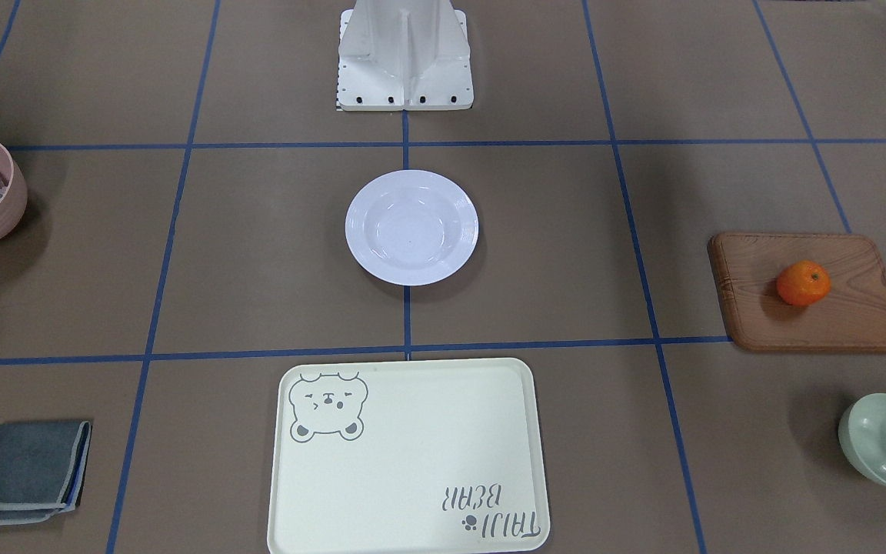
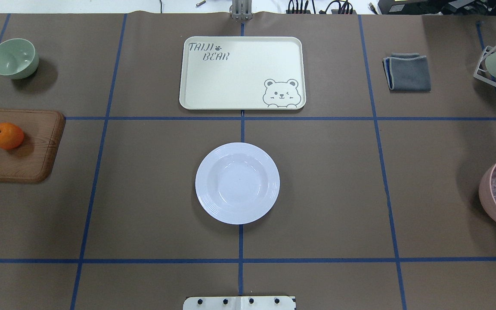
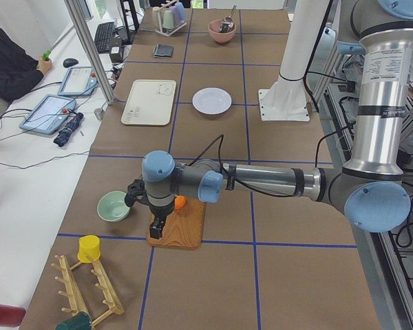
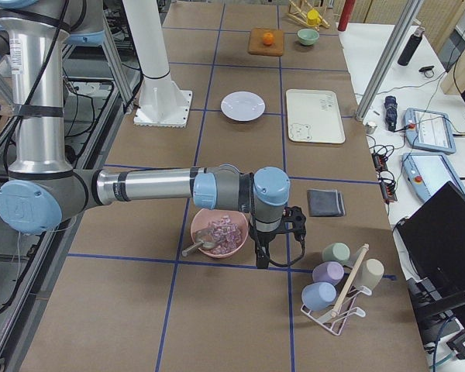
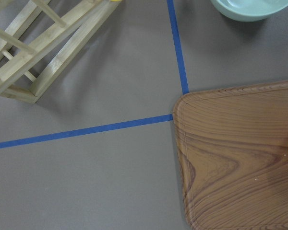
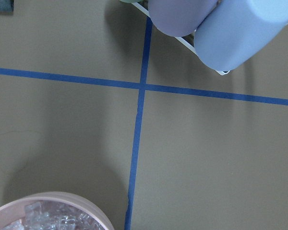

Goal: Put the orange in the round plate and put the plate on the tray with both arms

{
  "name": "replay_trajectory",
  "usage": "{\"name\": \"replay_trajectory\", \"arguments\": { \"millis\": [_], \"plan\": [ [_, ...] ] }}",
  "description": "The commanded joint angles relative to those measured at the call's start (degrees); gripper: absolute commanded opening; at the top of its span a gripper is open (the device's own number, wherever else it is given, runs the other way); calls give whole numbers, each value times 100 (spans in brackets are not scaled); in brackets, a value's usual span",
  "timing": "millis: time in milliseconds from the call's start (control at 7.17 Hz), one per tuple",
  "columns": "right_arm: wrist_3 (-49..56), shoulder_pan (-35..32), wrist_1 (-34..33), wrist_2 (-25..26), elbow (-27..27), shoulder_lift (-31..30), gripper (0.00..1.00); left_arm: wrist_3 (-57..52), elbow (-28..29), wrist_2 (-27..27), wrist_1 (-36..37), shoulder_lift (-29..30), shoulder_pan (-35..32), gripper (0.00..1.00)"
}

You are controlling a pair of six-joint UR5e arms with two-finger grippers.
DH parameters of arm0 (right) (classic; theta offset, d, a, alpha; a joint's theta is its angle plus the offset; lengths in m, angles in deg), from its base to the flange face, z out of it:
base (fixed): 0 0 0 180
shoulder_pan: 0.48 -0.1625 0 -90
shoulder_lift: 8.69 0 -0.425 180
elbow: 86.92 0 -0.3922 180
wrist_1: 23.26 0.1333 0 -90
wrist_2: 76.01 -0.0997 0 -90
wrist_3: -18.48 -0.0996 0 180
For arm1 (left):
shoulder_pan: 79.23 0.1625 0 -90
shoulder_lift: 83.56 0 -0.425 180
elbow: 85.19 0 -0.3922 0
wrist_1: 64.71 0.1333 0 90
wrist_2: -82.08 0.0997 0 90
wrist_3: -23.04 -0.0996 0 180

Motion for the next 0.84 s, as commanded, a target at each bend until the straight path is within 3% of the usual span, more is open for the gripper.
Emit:
{"name": "replay_trajectory", "arguments": {
  "millis": [0,279,697],
  "plan": [
    [-14,4,118,-53,162,3,100,1669,-75,32,-105,200,755,99],
    [-23,22,128,-53,155,30,100,2649,38,50,-797,157,1353,99],
    [-181,22,128,-132,155,47,100,2838,303,50,-1091,219,1697,99]
  ]
}}
